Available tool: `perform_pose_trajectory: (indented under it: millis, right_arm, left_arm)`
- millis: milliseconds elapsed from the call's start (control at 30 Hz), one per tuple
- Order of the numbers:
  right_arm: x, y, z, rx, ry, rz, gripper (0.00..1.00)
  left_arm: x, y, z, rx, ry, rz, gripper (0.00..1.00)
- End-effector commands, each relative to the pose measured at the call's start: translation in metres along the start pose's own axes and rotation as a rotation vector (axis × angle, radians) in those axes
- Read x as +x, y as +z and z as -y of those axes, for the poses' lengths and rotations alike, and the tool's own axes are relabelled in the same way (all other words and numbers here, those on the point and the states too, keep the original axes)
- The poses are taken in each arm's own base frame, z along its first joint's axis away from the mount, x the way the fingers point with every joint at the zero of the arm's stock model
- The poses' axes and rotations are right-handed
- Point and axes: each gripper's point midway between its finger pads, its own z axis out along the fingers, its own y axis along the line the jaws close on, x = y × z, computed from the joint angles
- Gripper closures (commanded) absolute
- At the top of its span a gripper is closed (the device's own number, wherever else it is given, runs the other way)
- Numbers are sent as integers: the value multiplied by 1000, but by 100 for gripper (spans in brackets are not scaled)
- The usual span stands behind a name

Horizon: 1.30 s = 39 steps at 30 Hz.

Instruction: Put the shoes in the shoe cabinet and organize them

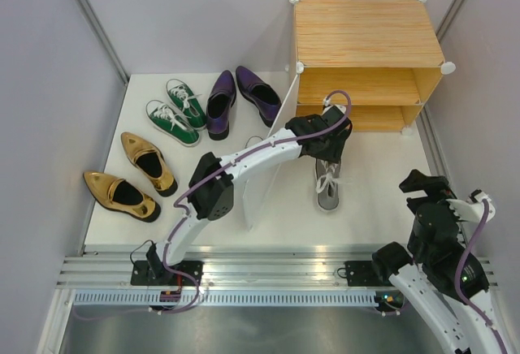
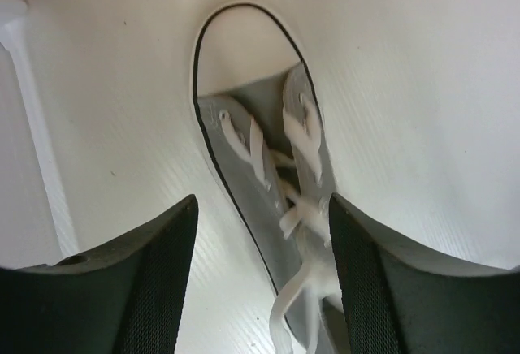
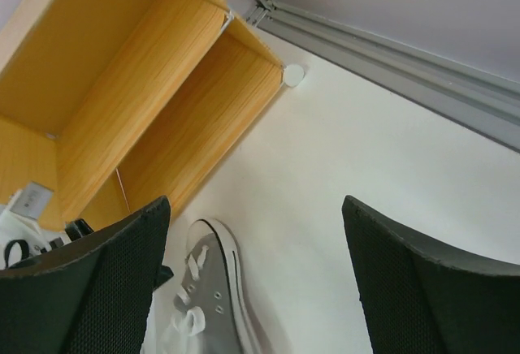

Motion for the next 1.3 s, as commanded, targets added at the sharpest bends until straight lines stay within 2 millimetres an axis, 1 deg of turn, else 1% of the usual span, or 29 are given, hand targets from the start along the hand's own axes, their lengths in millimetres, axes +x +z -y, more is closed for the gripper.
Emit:
perform_pose_trajectory:
  millis: [0,67,100,167,200,300,333,400,433,500,533,567,600,633,667,700,733,767,800,867,900,967,1000,1067,1100,1133,1167,1233,1267]
  right_arm:
    - [13,4,-14,-38,-4,-41,10]
    - [20,3,-20,-67,2,-73,10]
    - [24,3,-23,-79,0,-89,10]
    - [40,2,-35,-145,-15,-146,10]
    - [48,2,-41,-170,-30,-173,10]
    - [81,-1,-61,-264,-82,-298,10]
    - [91,-1,-66,-289,-94,-329,9]
    - [116,-3,-72,-311,-145,-420,9]
    - [124,-2,-73,-317,-155,-443,9]
    - [143,-3,-74,-315,-198,-513,8]
    - [148,-4,-75,-316,-205,-534,7]
    - [153,-5,-76,-320,-213,-557,7]
    - [162,-5,-73,-310,-230,-586,7]
    - [168,-8,-74,-324,-227,-613,7]
    - [173,-9,-73,-323,-231,-630,6]
    - [179,-8,-68,-312,-242,-645,6]
    - [184,-10,-67,-313,-242,-662,6]
    - [187,-10,-66,-311,-242,-673,6]
    - [196,-12,-65,-309,-245,-703,4]
    - [207,-14,-66,-320,-247,-743,4]
    - [218,-13,-63,-309,-259,-769,3]
    - [232,-12,-55,-275,-305,-794,3]
    - [236,-11,-53,-262,-320,-792,3]
    - [243,-9,-48,-234,-340,-788,4]
    - [245,-8,-49,-236,-338,-780,5]
    - [248,-11,-50,-239,-341,-783,7]
    - [249,-10,-50,-231,-355,-776,9]
    - [253,-13,-51,-243,-389,-782,10]
    - [256,-15,-51,-238,-408,-788,10]
  left_arm:
    - [-37,-37,25,115,-33,101,30]
    - [-37,-51,25,135,-29,102,29]
    - [-49,-80,30,180,-33,137,29]
    - [-60,-110,35,226,-15,177,29]
    - [-70,-143,42,283,-9,216,29]
    - [-82,-201,54,388,30,286,29]
    - [-90,-239,55,436,39,341,29]
    - [-92,-275,53,485,63,384,29]
    - [-93,-304,45,503,63,427,29]
    - [-94,-332,32,497,96,487,28]
    - [-90,-355,17,482,99,530,28]
    - [-88,-361,6,449,125,556,28]
    - [-90,-363,-13,365,114,593,28]
    - [-80,-354,-30,295,116,582,27]
    - [-80,-369,-58,200,96,641,26]
    - [-67,-353,-74,132,105,616,24]
    - [-62,-351,-87,82,101,620,23]
    - [-58,-360,-108,19,83,649,23]
    - [-43,-336,-123,-38,86,603,22]
    - [-29,-330,-143,-73,56,592,20]
    - [-16,-308,-161,-114,33,547,19]
    - [-3,-298,-168,-60,1,517,18]
    - [9,-282,-185,-91,-21,477,18]
    - [15,-275,-195,-106,-28,475,18]
    - [25,-270,-200,-120,-22,459,18]
    - [26,-267,-202,-127,-13,466,18]
    - [35,-259,-207,-146,-4,445,18]
    - [39,-256,-212,-162,3,458,18]
    - [47,-249,-217,-180,12,442,17]
